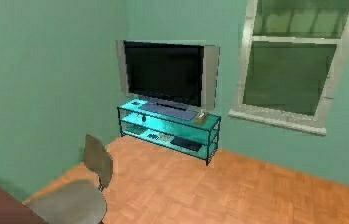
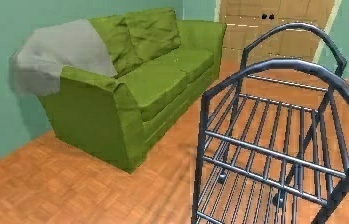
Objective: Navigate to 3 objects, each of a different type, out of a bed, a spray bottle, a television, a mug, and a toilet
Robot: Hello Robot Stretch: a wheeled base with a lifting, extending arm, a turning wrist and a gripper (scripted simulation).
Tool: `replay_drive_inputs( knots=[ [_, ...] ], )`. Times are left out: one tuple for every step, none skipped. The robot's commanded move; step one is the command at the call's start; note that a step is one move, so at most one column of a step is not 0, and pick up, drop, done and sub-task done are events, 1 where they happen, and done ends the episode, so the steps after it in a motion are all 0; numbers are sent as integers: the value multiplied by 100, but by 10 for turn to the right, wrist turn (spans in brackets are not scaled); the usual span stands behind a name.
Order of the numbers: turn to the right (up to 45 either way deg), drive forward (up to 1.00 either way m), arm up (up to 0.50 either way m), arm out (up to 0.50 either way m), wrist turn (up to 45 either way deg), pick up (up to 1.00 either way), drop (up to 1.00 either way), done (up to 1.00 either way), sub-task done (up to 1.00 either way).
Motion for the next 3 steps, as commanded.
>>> replay_drive_inputs(
  knots=[
    [450, 0, 0, 0, 0, 0, 0, 0, 0],
    [450, 0, 0, 0, 0, 0, 0, 0, 0],
    [240, 0, 0, 0, 0, 0, 0, 0, 0]
  ],
)
